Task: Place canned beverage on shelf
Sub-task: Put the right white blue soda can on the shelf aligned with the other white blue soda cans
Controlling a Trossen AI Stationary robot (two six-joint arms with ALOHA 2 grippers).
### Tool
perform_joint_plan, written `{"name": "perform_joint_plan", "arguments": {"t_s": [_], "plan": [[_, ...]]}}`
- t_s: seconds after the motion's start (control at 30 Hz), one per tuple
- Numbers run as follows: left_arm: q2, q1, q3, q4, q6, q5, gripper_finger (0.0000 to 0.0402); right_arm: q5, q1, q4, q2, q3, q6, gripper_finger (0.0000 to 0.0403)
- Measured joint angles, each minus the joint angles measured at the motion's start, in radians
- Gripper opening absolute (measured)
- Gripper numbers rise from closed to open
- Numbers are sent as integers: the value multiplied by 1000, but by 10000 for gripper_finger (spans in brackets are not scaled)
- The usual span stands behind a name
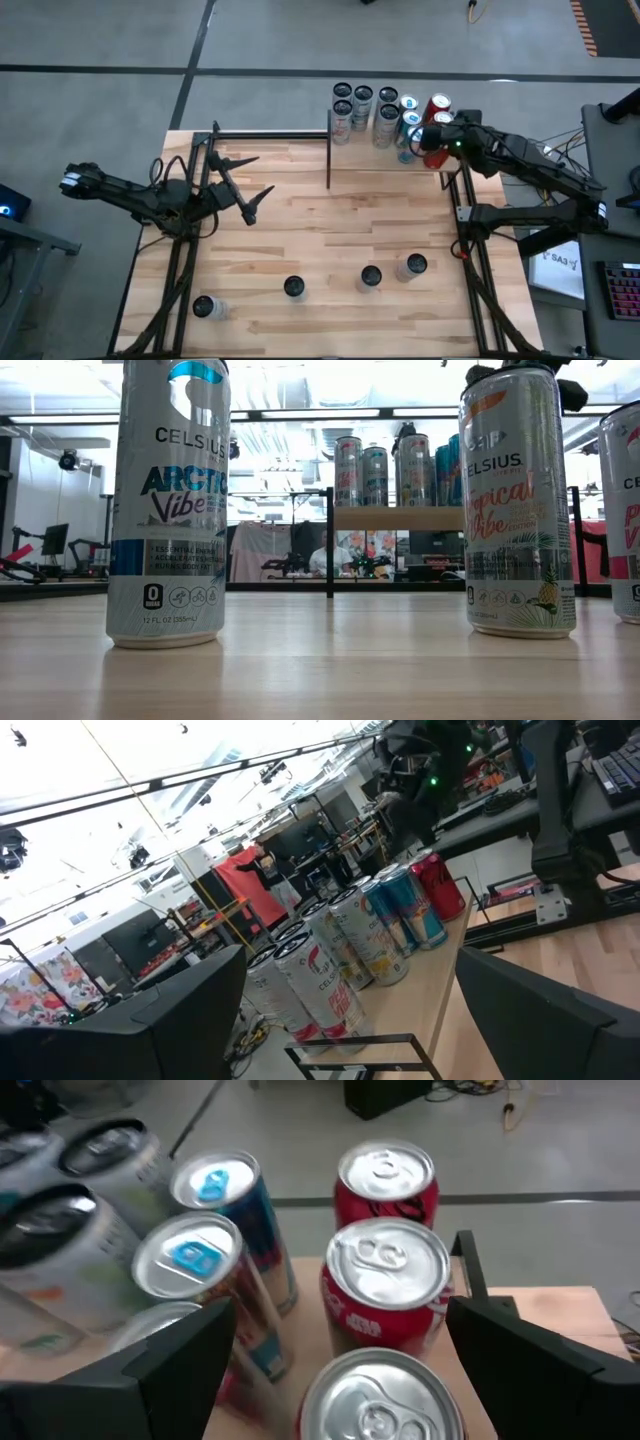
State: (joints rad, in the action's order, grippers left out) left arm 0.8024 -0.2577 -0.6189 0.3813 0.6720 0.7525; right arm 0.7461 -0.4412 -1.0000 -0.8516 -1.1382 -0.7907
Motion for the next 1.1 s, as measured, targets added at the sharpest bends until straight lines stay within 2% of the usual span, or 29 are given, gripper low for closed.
{"name": "perform_joint_plan", "arguments": {"t_s": [0.4, 0.7, 0.87, 1.03, 1.1], "plan": [[10, 0, 0, 2, -4, -3, 345, -133, 3, 1, 0, -83, 53, 352], [10, 0, 0, 3, -8, -4, 345, -411, 15, 31, -4, -86, 101, 347], [12, 0, 0, 3, -38, -5, 345, -465, 87, 155, -17, -86, 178, 327], [16, -1, 0, -4, -189, -12, 345, -466, 224, 262, -43, -86, 252, 308], [16, -4, 0, -4, -262, -45, 345, -466, 283, 292, -55, -86, 271, 299]]}}
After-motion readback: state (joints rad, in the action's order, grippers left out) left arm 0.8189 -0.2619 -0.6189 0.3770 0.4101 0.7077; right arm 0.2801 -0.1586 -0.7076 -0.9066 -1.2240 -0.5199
